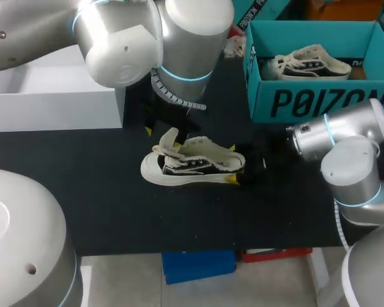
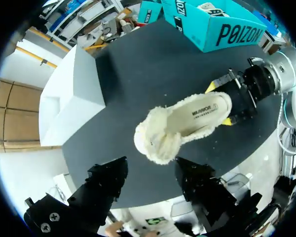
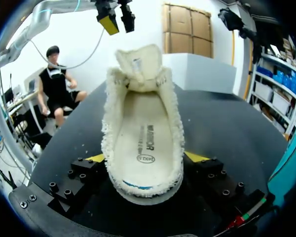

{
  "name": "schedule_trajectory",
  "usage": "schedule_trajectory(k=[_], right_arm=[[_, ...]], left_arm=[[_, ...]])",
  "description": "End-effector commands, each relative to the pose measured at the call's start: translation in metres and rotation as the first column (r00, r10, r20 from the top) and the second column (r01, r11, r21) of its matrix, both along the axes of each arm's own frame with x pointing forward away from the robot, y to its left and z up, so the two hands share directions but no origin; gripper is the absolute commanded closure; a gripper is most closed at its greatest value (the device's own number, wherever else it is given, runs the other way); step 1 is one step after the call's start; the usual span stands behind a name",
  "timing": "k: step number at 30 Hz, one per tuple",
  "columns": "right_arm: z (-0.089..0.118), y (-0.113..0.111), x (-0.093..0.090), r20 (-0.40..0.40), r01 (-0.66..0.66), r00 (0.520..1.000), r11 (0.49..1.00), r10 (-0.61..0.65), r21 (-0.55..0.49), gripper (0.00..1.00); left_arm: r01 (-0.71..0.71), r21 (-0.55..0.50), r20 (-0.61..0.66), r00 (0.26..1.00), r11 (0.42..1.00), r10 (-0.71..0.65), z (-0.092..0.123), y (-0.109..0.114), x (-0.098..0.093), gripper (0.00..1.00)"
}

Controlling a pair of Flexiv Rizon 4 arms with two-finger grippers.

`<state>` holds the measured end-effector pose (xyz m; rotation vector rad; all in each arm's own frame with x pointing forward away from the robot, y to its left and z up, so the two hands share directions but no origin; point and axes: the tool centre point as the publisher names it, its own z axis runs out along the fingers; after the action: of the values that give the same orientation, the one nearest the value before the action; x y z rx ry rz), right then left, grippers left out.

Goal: Take the shoe out of the shoebox, open the shoe tongue, remove and reinsert the insole, then place the shoe into the shoebox

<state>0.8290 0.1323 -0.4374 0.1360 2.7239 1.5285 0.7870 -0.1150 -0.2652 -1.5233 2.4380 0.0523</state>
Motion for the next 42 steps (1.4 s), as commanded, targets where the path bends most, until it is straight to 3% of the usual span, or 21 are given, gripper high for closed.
schedule_trajectory(k=[1, 5, 20, 22, 25, 34, 42], right_arm=[[-0.004, 0.001, 0.000, 0.000, 0.002, 1.000, 1.000, -0.002, 0.000, 1.00], [-0.004, 0.001, 0.000, 0.000, 0.002, 1.000, 1.000, -0.002, 0.000, 1.00], [-0.004, 0.001, 0.000, 0.000, 0.002, 1.000, 1.000, -0.002, 0.000, 1.00], [-0.004, 0.001, 0.000, 0.000, 0.002, 1.000, 1.000, -0.002, 0.000, 1.00], [-0.004, 0.001, 0.000, 0.000, 0.002, 1.000, 1.000, -0.002, 0.000, 1.00], [-0.004, 0.001, 0.000, 0.000, 0.002, 1.000, 1.000, -0.002, 0.000, 1.00], [-0.004, 0.001, 0.000, 0.000, 0.002, 1.000, 1.000, -0.002, 0.000, 1.00]], left_arm=[[0.620, -0.600, 0.006, 0.635, 0.505, -0.773, -0.004, -0.011, 0.002, 1.00], [0.643, -0.651, 0.040, 0.559, 0.403, -0.828, -0.004, -0.011, 0.002, 1.00], [0.643, -0.651, 0.040, 0.559, 0.403, -0.828, -0.004, -0.011, 0.002, 1.00], [0.649, -0.717, 0.055, 0.416, 0.253, -0.908, -0.003, -0.012, -0.003, 1.00], [0.677, -0.714, 0.029, 0.285, 0.180, -0.958, 0.000, -0.013, -0.002, 1.00], [0.742, -0.657, -0.044, 0.141, 0.135, -0.989, -0.004, -0.027, 0.017, 1.00], [0.777, -0.611, -0.094, 0.122, 0.154, -0.988, -0.016, -0.045, 0.031, 1.00]])
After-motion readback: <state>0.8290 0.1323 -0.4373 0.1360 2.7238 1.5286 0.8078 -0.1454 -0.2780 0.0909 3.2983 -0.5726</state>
